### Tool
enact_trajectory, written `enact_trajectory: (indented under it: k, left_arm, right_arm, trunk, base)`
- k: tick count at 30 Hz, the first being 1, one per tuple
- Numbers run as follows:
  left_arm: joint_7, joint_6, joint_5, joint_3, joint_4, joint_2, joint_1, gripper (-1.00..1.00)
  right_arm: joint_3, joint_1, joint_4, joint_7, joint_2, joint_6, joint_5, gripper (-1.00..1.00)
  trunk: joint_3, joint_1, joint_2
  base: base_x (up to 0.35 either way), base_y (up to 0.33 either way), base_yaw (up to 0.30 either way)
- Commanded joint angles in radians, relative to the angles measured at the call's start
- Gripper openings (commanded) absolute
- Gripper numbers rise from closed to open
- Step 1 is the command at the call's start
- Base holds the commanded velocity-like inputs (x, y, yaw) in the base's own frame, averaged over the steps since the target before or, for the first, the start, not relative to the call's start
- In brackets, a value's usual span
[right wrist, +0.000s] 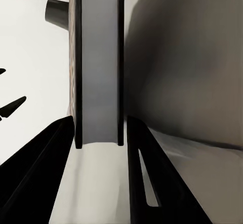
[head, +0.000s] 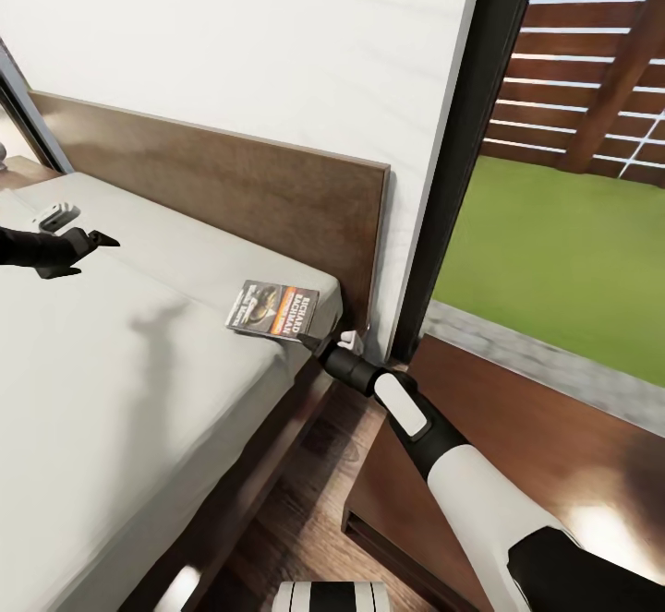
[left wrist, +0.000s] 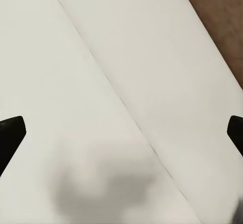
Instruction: In the bedroom, move the book from the bed onto either nightstand, and place the two sandals side by side next to the bed.
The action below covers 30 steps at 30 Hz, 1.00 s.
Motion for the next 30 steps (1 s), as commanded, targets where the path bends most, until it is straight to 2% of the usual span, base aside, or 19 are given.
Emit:
enact_trajectory:
  k: [1,12,16,28,30]
  left_arm:
    - [0.009,0.002,0.011,-0.002,-0.001,0.001,0.0,1.0]
    - [0.005,0.003,0.012,-0.003,-0.002,0.01,0.0,1.0]
    - [0.001,0.003,0.012,-0.004,-0.003,0.02,0.001,1.0]
    - [-0.056,0.002,0.009,-0.008,-0.003,0.039,0.002,1.0]
    - [-0.059,0.001,0.008,-0.008,-0.003,0.04,0.002,1.0]
  right_arm:
    - [0.001,-0.001,0.001,0.0,0.0,0.004,-0.007,-1.0]
    - [0.001,-0.001,0.0,0.0,0.0,0.004,-0.007,-1.0]
    - [0.001,0.0,0.0,0.0,0.0,0.004,-0.007,-1.0]
    - [0.001,-0.001,0.001,0.002,0.0,0.004,-0.01,-1.0]
    - [0.001,-0.001,0.0,0.002,0.0,0.004,-0.01,-1.0]
  trunk:
    - [-0.001,0.0,0.0]
    - [-0.001,0.0,0.0]
    - [-0.001,0.0,0.0]
    - [-0.001,0.0,0.0]
    - [0.007,-0.001,0.0]
  base:
    - [0.0,0.0,0.0]
    - [0.0,0.0,0.0]
    - [0.0,0.0,0.0]
    - [0.0,0.0,0.0]
    - [0.0,0.0,0.0]
